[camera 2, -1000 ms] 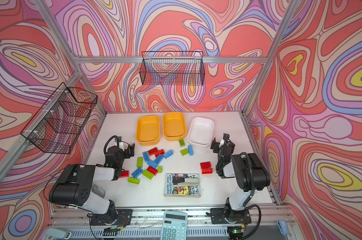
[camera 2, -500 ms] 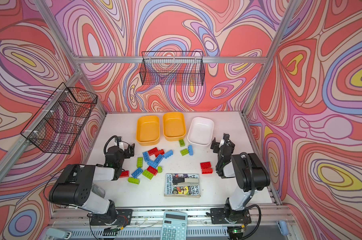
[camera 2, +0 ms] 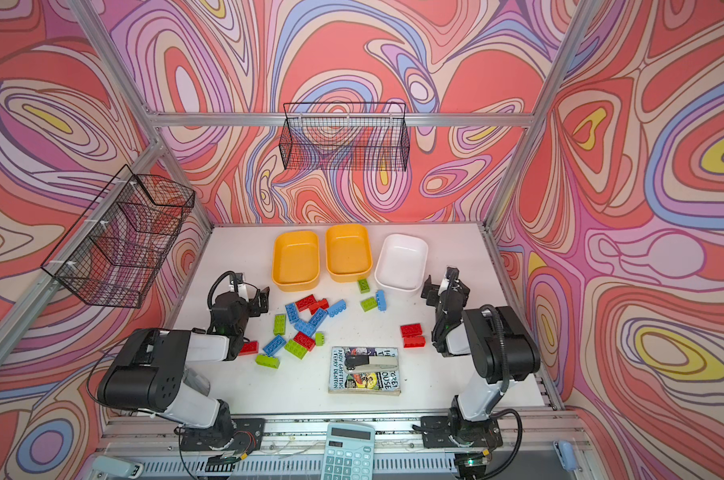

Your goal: Sort the legos into containers by color

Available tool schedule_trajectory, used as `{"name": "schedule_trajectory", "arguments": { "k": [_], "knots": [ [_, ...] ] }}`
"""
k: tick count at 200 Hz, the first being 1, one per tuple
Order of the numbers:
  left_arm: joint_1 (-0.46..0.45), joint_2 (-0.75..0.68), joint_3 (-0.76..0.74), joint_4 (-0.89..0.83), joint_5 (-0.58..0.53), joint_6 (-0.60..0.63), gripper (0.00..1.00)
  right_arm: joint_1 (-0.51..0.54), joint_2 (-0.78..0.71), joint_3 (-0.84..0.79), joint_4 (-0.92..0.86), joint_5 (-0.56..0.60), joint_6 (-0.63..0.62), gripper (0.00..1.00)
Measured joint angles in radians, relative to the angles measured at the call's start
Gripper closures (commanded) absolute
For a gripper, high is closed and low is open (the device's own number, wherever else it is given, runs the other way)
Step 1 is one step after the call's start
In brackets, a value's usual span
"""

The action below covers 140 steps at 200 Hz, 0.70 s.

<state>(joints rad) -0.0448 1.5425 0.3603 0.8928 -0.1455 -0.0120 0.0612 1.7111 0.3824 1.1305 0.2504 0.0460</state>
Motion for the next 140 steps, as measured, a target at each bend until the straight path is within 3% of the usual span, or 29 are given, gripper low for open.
{"name": "schedule_trajectory", "arguments": {
  "k": [73, 97, 125, 140],
  "knots": [
    [0.000, -0.005, 0.004, -0.019, 0.004, 0.000, 0.03, 0.001, -0.022, 0.008, -0.053, 0.026, 0.007, 0.02],
    [0.000, -0.092, 0.070, -0.196, 0.004, 0.000, 0.03, 0.002, -0.126, 0.154, -0.354, 0.122, 0.040, 0.02],
    [0.000, -0.220, 0.249, -0.413, 0.036, -0.035, 0.00, 0.006, -0.160, 0.457, -0.771, 0.196, 0.108, 0.02],
    [-0.020, -0.267, 0.352, -0.512, 0.054, -0.065, 0.00, 0.023, -0.176, 0.524, -0.912, 0.211, 0.137, 0.02]
  ]
}}
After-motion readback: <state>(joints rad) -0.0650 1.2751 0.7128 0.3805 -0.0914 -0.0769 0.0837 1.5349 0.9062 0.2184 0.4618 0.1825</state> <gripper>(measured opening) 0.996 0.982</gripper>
